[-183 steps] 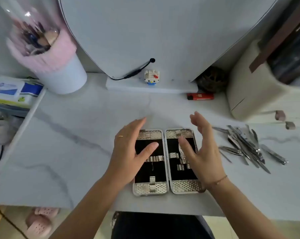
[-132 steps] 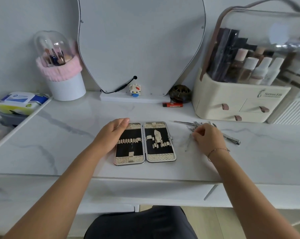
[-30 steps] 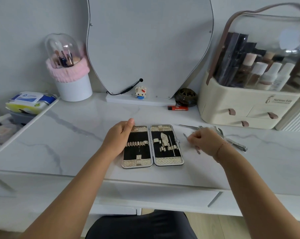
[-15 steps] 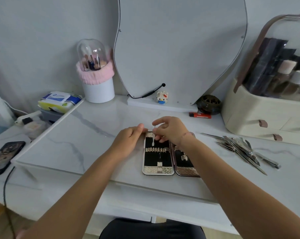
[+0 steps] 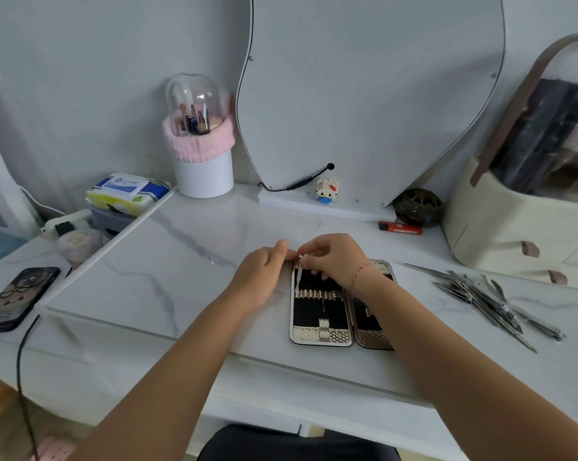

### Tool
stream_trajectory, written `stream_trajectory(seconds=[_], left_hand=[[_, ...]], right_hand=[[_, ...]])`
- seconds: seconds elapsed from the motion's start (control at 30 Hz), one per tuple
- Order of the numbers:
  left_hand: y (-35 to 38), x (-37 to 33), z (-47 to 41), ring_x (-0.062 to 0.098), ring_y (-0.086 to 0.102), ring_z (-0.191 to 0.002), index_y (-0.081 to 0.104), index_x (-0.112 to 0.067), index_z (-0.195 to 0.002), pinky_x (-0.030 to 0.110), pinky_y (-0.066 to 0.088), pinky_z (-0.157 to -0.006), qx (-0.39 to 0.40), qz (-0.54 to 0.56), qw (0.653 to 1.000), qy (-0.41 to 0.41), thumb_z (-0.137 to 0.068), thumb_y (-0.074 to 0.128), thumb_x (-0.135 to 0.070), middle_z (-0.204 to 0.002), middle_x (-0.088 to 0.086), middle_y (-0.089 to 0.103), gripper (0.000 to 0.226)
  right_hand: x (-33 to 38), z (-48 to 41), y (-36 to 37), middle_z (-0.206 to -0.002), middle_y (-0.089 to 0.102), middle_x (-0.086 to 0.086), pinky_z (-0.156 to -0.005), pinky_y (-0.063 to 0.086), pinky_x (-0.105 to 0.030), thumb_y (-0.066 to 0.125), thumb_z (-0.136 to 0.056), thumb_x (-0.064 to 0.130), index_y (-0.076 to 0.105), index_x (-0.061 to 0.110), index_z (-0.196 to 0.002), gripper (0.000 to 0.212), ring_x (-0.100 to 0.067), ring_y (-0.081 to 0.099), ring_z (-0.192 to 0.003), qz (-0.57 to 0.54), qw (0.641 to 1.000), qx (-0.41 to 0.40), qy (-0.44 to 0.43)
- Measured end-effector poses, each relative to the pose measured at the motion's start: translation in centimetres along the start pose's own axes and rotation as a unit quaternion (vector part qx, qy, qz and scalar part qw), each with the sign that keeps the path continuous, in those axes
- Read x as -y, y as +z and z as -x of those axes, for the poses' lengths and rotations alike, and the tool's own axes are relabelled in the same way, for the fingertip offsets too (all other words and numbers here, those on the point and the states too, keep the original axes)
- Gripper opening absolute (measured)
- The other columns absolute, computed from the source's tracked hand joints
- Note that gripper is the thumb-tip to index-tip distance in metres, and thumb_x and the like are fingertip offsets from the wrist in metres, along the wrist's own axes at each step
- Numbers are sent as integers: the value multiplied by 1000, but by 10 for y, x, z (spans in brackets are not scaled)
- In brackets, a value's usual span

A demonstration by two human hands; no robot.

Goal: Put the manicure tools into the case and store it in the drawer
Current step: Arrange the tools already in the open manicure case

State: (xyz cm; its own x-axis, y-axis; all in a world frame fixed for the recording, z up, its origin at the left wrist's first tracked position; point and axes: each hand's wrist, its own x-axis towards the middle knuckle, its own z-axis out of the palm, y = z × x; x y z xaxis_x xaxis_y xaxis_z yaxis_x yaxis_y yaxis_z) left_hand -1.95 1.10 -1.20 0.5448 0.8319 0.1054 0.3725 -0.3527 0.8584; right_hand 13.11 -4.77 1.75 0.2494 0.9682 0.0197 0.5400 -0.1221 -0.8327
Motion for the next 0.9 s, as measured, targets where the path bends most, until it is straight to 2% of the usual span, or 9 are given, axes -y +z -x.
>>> stream_trajectory(seconds=[0.17, 0.3, 0.53, 0.7, 0.8, 0.9], left_hand=[[2, 4, -2, 9, 57, -115, 71, -24, -110, 30, 36, -106, 11, 16, 1000, 12, -101, 20, -36, -116, -6, 69, 53], [1, 5, -2, 8, 55, -117, 71, -25, -109, 31, 35, -108, 22, 38, 999, 5, -97, 19, -41, -117, -7, 68, 57], [0, 0, 0, 9, 54, -117, 70, -20, -112, 24, 34, -103, 10, 15, 1000, 5, -103, 20, -30, -119, -4, 67, 52], [-1, 1, 0, 9, 54, -118, 70, -17, -111, 21, 34, -101, 1, 13, 1000, 3, -102, 21, -30, -119, -4, 67, 51], [0, 2, -1, 9, 54, -117, 70, -16, -111, 22, 33, -101, -4, 21, 1000, -6, -102, 22, -31, -119, -4, 67, 51], [1, 3, -1, 9, 54, -118, 71, -16, -110, 24, 34, -104, -4, 33, 999, -10, -102, 23, -32, -119, -4, 67, 51]], right_hand=[[-2, -1, -8, -65, 60, 5, -54, 42, -5, 55, -90, 15, 70, 16, -106, 22, -1, 51, -48, 57, 998, 30, -5], [-1, -4, -14, -65, 60, 6, -60, 42, -12, 52, -91, 13, 69, 14, -110, 26, 0, 51, -47, 68, 995, 72, -2], [1, -3, -16, -70, 60, 4, -68, 44, -17, 47, -94, 13, 63, 13, -120, 30, -6, 53, -58, 63, 991, 115, 6], [1, 1, -10, -75, 61, 4, -58, 42, -3, 44, -96, 12, 60, 14, -122, 31, -2, 54, -61, 67, 993, 98, -7], [-2, -2, -10, -86, 65, -4, -67, 49, -12, 42, -95, 5, 61, 4, -117, 29, -14, 62, -73, 18, 996, 92, -7], [-2, -5, -11, -83, 66, -3, -68, 51, -17, 41, -95, 1, 64, 2, -112, 28, -18, 62, -75, -2, 995, 98, 6]])
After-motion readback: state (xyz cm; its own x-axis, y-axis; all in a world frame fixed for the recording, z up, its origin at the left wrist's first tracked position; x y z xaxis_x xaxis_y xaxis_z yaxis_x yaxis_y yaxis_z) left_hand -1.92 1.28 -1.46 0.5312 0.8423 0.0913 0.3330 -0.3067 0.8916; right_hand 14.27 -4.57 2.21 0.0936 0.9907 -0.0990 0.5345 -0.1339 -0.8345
